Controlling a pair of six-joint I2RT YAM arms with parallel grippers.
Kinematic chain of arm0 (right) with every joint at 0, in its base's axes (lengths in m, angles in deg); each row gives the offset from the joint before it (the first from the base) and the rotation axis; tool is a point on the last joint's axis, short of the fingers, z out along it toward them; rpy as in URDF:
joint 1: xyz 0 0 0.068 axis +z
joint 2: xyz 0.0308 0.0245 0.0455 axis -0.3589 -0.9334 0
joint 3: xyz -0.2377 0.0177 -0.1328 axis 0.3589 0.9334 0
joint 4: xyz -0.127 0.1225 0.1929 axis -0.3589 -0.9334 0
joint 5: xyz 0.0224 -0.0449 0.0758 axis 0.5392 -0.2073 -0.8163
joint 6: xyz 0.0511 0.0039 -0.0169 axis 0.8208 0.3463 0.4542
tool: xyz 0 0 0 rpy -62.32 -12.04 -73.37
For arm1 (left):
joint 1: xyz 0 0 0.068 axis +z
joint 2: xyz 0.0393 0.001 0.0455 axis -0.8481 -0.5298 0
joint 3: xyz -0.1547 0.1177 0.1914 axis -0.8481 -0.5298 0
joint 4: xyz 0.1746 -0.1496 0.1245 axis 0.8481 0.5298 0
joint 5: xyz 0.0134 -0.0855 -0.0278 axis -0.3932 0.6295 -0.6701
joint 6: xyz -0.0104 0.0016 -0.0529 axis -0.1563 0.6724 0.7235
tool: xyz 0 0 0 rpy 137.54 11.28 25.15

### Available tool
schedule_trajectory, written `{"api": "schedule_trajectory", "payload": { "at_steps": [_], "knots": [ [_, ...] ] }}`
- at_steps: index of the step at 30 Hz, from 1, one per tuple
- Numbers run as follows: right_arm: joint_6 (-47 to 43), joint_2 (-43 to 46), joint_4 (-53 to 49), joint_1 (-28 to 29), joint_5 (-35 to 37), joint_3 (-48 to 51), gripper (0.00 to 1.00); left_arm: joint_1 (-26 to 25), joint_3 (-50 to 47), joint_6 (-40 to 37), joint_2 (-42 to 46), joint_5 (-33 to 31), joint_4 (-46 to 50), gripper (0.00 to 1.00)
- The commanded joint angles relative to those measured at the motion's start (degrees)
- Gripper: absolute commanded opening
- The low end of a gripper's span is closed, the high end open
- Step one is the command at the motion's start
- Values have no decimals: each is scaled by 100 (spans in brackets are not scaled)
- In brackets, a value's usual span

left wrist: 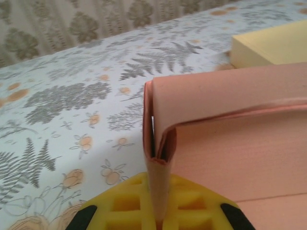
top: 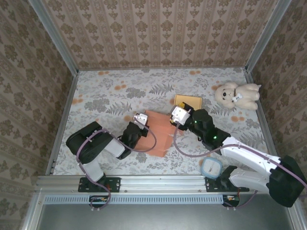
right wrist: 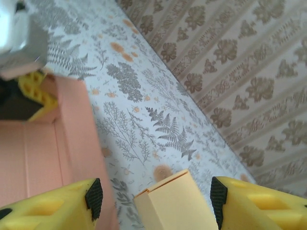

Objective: Fold the paper box

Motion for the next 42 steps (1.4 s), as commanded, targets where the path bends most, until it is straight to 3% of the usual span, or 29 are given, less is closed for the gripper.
{"api": "schedule_trajectory", "payload": {
  "at_steps": [1,4,9,16,25,30,36,42],
  "knots": [
    [2524,214,-966,-27,313,-353,61,208,-85,-693,-124,1519,-573,0],
    [3648,278,-1027,32,240,-124,59,363,-96,-675,-201,2010,-582,1],
    [4459,154,-944,79,278,303,59,406,-99,-774,-324,2349,-576,3],
    [4561,-253,-532,82,39,643,60,463,63,-673,-741,2753,-582,4],
    [4601,-952,30,115,-281,840,60,473,251,-513,-1100,2512,-591,7],
    [4560,-1256,129,209,-253,822,59,471,258,-370,-1093,2147,-610,13],
    [4575,-1289,121,272,-232,789,59,473,210,-308,-910,2319,-595,26],
    [4591,-1130,-28,298,-217,762,59,458,110,-240,-665,2301,-617,31]
  ]
}}
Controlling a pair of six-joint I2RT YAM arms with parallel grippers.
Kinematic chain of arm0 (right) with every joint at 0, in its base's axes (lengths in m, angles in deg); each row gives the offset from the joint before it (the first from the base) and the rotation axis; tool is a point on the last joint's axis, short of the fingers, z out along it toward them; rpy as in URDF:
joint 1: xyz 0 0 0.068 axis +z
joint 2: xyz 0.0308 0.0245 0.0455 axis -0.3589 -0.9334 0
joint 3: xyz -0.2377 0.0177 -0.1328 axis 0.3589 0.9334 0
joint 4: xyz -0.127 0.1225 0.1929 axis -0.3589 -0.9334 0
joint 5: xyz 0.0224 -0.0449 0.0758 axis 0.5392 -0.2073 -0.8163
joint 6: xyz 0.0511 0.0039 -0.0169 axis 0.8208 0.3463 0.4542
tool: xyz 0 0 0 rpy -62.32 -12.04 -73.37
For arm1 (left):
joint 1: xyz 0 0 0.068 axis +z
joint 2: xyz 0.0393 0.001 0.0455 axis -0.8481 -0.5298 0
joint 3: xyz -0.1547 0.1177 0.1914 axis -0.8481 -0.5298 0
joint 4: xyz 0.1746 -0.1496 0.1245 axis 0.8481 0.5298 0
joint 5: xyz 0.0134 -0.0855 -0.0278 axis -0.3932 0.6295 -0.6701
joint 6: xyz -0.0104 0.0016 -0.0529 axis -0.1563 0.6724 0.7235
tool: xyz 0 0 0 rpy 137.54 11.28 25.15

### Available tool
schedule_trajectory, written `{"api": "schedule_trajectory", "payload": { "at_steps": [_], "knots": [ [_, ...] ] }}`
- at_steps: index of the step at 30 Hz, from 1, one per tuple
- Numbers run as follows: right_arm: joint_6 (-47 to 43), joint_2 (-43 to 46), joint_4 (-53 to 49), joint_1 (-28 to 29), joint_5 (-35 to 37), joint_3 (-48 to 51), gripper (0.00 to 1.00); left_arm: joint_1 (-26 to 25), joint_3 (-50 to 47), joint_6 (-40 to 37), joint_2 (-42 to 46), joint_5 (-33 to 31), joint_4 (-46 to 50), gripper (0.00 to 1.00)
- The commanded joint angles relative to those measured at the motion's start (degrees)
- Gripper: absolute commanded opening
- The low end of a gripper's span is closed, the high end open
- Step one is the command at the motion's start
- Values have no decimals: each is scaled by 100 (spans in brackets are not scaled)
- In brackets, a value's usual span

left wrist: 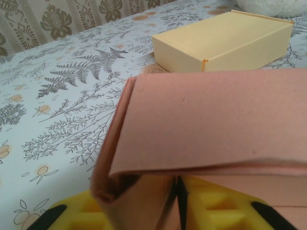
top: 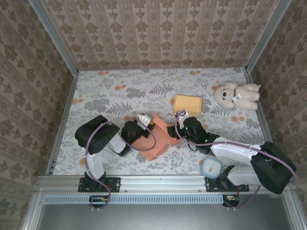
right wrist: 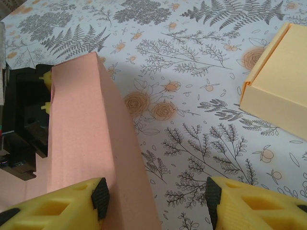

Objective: Fold the paper box

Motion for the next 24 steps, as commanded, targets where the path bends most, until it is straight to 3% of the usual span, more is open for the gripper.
{"api": "schedule_trajectory", "payload": {
  "at_steps": [1,9,16,20,24],
  "knots": [
    [16,12,-542,51,-108,32,59,-27,-167,140,275,108,142,31],
    [33,-56,-539,59,-103,0,59,-25,-369,257,833,41,149,32],
    [66,-87,-508,82,-182,-13,58,-91,-148,294,606,102,141,28],
    [95,-190,-393,137,-243,-17,58,-295,13,255,460,-278,141,25],
    [147,-305,-260,184,-289,-25,58,-527,219,252,263,-921,132,13]
  ]
}}
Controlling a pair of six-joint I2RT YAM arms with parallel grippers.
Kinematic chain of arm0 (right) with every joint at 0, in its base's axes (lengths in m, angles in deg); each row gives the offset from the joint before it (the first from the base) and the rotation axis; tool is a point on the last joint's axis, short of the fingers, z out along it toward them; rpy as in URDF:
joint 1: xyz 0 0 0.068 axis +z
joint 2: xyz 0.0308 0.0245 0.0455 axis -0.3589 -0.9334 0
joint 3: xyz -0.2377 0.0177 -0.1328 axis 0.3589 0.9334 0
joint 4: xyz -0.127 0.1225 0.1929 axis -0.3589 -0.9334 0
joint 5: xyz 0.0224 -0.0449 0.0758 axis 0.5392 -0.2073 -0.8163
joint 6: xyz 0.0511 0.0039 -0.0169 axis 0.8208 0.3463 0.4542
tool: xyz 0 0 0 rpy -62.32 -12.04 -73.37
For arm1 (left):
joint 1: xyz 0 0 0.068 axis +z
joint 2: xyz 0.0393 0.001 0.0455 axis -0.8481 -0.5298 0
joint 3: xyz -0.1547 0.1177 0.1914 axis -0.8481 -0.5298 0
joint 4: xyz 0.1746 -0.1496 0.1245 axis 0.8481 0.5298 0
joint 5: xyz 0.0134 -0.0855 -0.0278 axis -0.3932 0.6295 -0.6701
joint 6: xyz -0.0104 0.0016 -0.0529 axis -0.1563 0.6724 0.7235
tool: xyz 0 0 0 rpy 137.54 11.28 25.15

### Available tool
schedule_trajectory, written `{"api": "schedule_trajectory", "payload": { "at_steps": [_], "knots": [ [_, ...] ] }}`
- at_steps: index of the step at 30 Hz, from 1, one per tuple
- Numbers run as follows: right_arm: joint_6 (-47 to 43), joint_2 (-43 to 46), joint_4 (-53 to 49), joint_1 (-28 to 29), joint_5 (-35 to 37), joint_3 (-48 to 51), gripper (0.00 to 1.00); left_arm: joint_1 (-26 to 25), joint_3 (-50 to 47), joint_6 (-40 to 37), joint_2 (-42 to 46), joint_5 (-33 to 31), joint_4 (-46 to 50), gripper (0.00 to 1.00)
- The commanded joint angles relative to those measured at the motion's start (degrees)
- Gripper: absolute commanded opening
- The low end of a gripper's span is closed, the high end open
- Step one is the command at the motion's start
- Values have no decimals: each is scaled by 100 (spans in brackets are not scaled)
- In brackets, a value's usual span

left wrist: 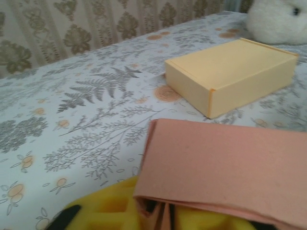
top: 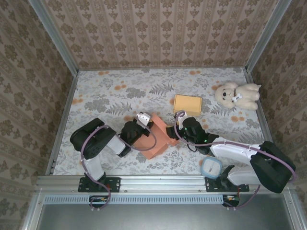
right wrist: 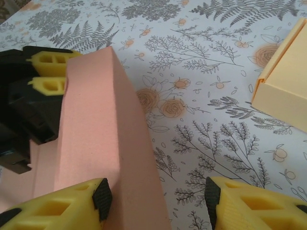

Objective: Fold the paper box

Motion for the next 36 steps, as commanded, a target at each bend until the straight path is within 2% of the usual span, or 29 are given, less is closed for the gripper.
{"api": "schedule_trajectory", "payload": {
  "at_steps": [1,4,10,12,15,19,22,29,36],
  "knots": [
    [111,-264,-278,110,-178,-18,58,-330,272,34,-223,-499,30,9],
    [163,-334,-216,141,-137,-7,58,-452,385,123,-407,-1221,27,0],
    [230,-346,-183,151,-3,1,58,-501,509,115,-690,-1440,34,0],
    [246,-307,-195,159,62,16,58,-502,496,80,-692,-1355,38,3],
    [273,-241,-214,159,136,38,58,-497,449,-39,-641,-1184,47,17],
    [274,-205,-264,151,228,56,58,-378,319,-118,-560,-783,64,30],
    [259,-196,-289,159,247,56,58,-228,228,-117,-556,-427,82,36],
    [216,-174,-333,153,213,2,58,48,283,-109,-785,-109,65,37],
    [180,-232,-336,158,69,-48,58,49,680,-153,-978,293,54,37]
  ]
}}
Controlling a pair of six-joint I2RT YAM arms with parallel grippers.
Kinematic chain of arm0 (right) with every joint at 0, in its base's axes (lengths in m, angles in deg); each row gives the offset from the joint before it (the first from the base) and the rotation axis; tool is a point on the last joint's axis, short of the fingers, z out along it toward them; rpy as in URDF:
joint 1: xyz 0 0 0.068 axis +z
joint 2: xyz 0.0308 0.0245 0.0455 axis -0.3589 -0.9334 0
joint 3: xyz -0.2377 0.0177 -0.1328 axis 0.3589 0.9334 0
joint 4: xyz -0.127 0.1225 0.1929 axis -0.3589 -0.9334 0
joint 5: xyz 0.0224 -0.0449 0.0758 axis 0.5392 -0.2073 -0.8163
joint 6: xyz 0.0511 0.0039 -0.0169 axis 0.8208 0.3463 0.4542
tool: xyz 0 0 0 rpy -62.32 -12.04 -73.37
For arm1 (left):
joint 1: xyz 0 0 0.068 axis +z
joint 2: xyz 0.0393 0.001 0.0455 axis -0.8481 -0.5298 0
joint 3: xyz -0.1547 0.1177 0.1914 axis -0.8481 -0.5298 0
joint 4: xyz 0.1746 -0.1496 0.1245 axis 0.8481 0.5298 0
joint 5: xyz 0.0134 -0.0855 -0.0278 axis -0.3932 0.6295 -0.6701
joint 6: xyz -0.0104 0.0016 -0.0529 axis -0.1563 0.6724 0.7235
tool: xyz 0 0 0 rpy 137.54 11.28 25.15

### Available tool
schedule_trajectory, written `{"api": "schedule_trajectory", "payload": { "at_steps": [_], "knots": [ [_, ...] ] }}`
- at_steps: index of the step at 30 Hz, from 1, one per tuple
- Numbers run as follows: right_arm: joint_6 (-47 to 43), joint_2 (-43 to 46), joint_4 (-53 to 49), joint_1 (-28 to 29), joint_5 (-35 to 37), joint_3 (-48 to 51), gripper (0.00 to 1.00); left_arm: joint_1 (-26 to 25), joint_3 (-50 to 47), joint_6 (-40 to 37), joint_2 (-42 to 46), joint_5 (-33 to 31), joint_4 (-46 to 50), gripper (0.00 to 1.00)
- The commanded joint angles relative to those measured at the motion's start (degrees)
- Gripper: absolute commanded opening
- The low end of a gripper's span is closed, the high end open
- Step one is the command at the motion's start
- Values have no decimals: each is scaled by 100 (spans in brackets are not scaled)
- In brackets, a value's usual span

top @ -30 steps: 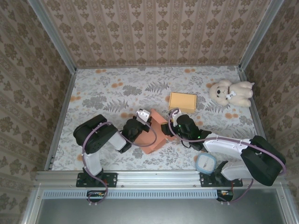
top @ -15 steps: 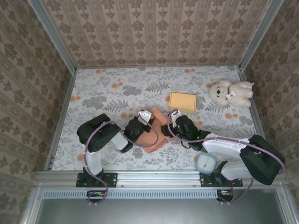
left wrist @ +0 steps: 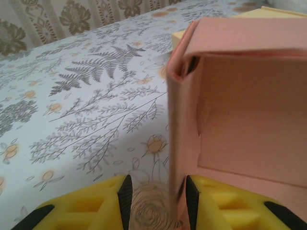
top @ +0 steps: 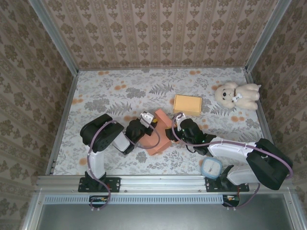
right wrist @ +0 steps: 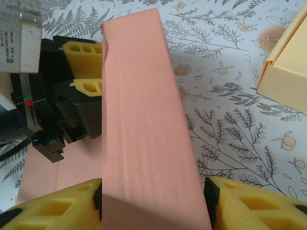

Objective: Fold the paper box

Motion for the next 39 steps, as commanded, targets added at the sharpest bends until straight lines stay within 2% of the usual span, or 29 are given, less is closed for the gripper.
{"api": "schedule_trajectory", "payload": {
  "at_steps": [1,7,13,17,21,24,28,30,35,39],
  "knots": [
    [53,-25,-305,31,-100,-57,58,-8,248,-53,-189,322,73,37],
    [37,-43,-268,28,-190,-46,57,-126,554,-69,-506,301,76,36],
    [44,-32,-191,26,-273,-3,57,-191,697,-18,-675,210,71,29],
    [50,-42,-173,16,-250,8,57,-308,690,-179,-619,225,79,30],
    [65,7,-238,-20,-198,28,57,-185,297,-300,-232,273,75,32],
    [51,12,-304,-48,-98,16,56,92,-38,-128,89,639,79,35],
    [25,-8,-338,-78,-87,1,56,485,-329,-78,329,1740,72,42],
    [11,9,-346,-96,-104,8,56,580,-387,-100,395,2097,78,46],
    [-87,66,-380,-104,-196,17,55,813,-318,-197,393,2428,91,52],
    [-209,64,-374,-102,-311,10,55,1381,-44,81,280,3402,98,54]
  ]
}}
